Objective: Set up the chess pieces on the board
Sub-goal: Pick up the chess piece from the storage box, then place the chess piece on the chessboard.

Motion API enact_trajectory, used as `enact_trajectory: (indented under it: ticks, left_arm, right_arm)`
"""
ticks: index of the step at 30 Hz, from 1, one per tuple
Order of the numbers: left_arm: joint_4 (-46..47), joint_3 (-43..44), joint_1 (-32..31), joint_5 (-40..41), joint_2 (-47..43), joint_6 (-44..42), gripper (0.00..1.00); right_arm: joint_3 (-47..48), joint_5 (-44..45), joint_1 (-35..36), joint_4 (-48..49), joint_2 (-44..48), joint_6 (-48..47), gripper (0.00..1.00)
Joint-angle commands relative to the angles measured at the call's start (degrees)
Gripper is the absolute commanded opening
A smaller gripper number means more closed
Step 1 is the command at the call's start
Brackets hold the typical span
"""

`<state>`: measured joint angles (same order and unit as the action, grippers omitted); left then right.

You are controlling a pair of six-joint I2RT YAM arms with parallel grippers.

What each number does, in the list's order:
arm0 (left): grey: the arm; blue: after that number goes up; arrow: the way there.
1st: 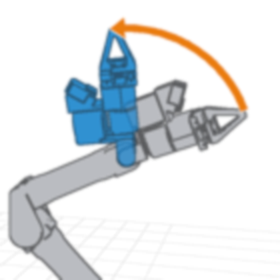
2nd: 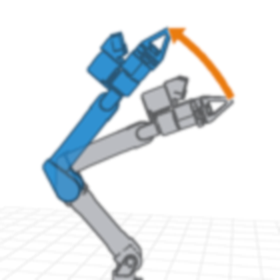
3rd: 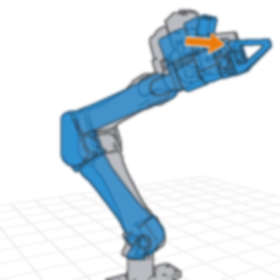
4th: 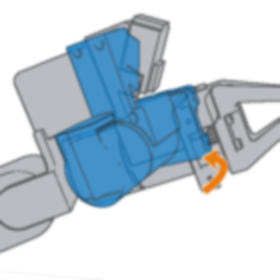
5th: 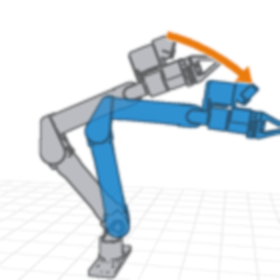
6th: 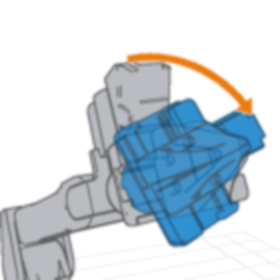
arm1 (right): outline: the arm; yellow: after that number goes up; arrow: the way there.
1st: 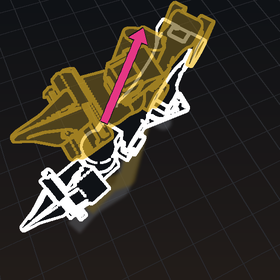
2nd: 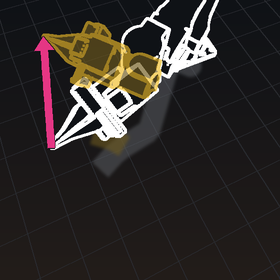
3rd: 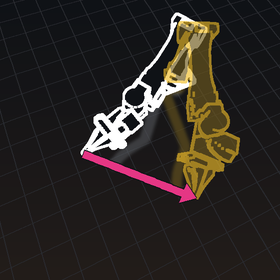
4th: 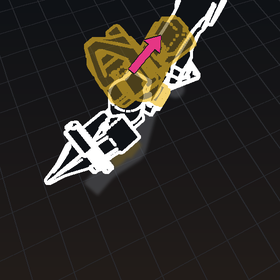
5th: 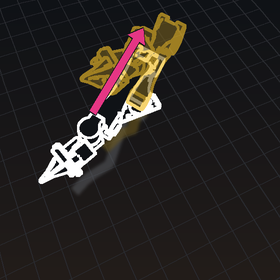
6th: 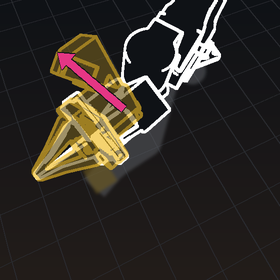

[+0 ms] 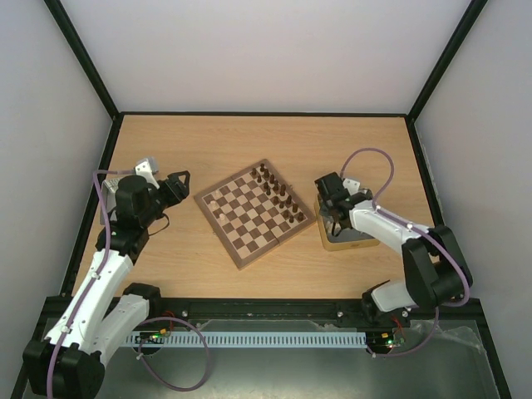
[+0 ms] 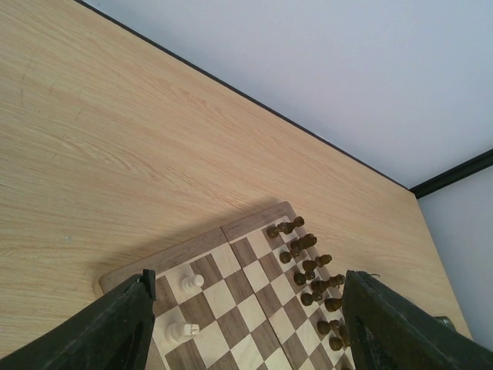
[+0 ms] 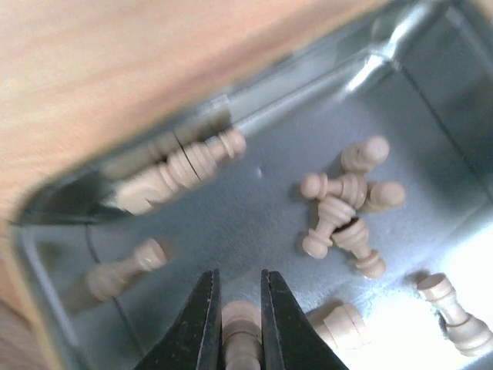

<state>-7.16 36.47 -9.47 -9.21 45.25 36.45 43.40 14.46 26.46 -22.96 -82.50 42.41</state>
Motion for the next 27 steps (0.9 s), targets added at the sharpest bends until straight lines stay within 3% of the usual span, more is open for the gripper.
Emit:
enact_trajectory:
  ticks: [1, 8, 12, 27]
  left_arm:
    - [1.21, -0.55, -0.28, 0.33, -0.05, -0.11, 0.69]
    - [2.41, -0.72, -0.2, 0.94, 0.84, 0.58, 0.69]
    - [1.93, -0.9, -0.28, 1.19, 0.99, 0.61, 0.69]
    - [-1.45, -1.23, -0.28, 4.72, -2.49, -0.05, 0.69]
  right_arm:
    - [5.24, 3.16, -0.27, -3.88, 4.71, -0.58, 0.04]
    - [9.44, -9.8, 0.88, -3.49, 6.95, -2.23, 0.07]
    - [11.31, -14.67, 5.18, -0.43, 6.84, -2.38, 0.07]
    - [26.37, -9.37, 27.29, 0.81, -10.83, -5.69, 0.07]
